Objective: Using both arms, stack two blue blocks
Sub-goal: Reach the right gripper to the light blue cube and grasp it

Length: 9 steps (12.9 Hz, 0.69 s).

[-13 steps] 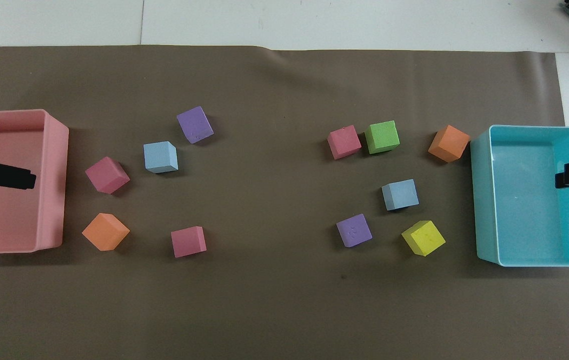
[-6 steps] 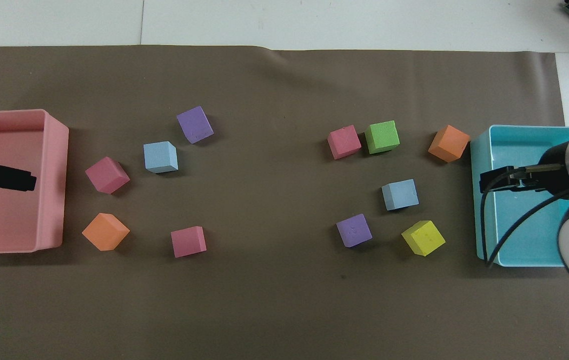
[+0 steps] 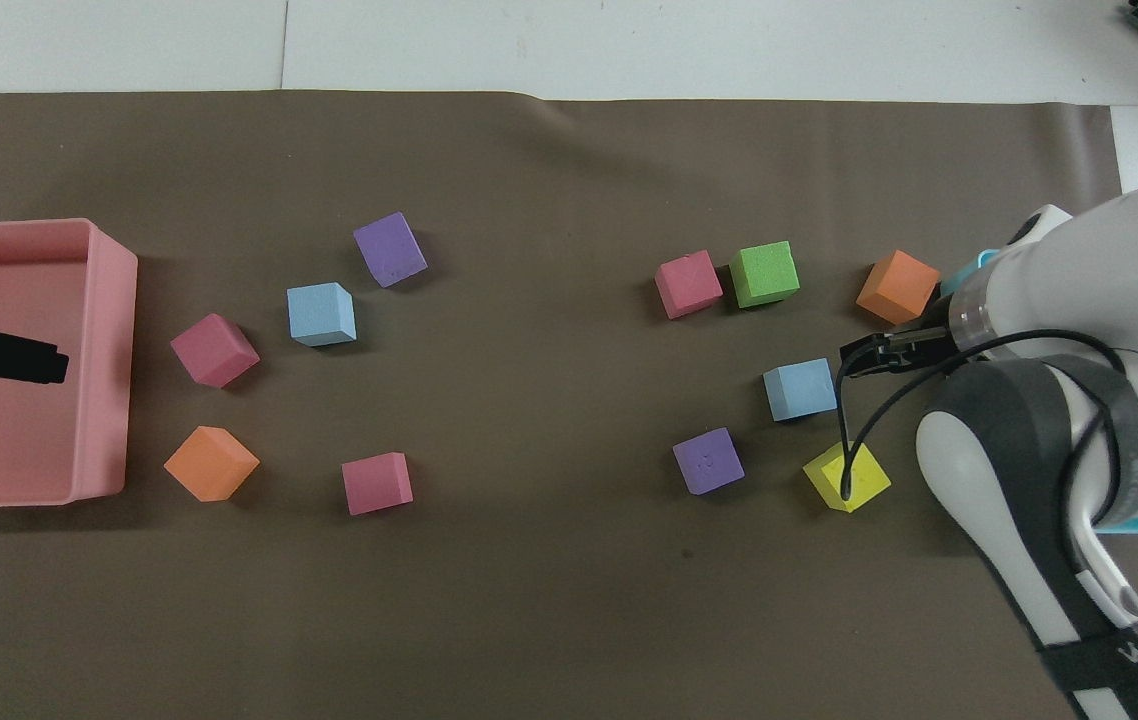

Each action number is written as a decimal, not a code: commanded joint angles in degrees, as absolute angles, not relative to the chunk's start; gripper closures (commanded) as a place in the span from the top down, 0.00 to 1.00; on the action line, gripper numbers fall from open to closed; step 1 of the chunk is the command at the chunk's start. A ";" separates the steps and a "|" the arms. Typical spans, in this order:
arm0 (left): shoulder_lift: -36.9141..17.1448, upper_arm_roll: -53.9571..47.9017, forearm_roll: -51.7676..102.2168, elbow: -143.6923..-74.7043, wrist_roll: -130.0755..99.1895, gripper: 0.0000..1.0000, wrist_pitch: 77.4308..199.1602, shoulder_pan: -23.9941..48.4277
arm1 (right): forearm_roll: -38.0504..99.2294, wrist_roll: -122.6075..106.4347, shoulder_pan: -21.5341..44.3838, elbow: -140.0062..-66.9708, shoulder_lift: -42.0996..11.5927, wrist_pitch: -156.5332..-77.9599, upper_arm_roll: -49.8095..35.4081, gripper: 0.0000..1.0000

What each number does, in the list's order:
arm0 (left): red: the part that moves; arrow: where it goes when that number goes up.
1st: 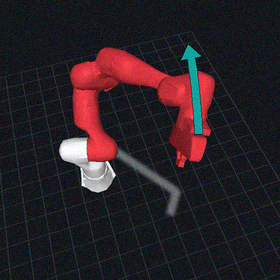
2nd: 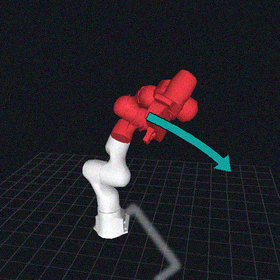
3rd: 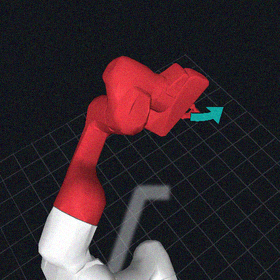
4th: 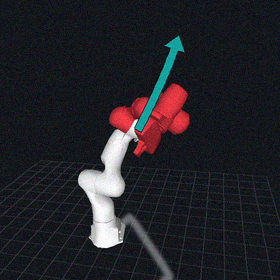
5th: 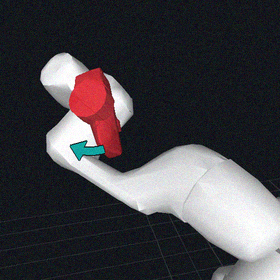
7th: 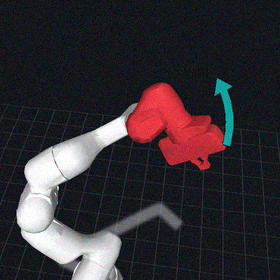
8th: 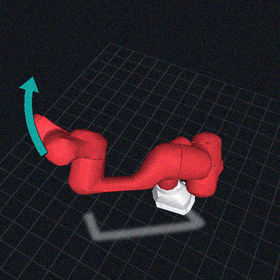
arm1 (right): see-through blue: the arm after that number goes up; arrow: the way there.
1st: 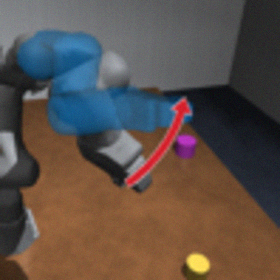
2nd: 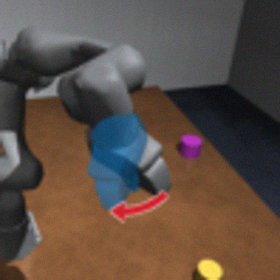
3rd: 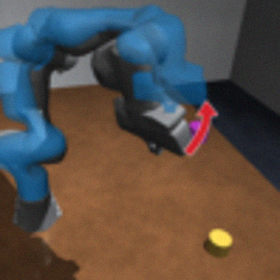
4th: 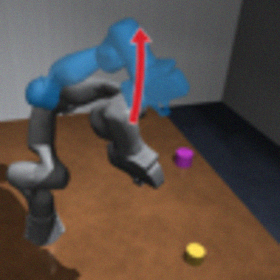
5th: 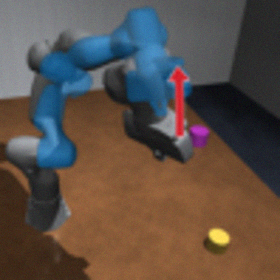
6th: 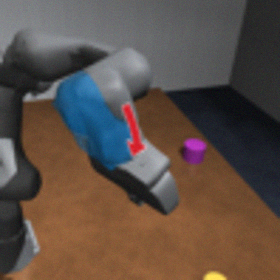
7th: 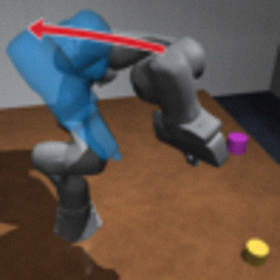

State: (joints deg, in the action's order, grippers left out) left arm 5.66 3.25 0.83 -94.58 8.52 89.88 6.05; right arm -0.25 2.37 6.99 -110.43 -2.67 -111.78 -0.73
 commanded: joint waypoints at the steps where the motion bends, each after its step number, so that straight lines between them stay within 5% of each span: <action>1: 5.71 2.72 1.23 -93.96 8.97 1.00 88.77 5.18 | -0.35 1.58 8.17 -114.07 -5.44 -118.55 -0.62 1.00; 9: 5.54 2.64 1.23 -93.96 9.05 1.00 89.74 5.71 | 2.37 -3.78 8.61 -124.61 -6.42 -129.53 -0.62 1.00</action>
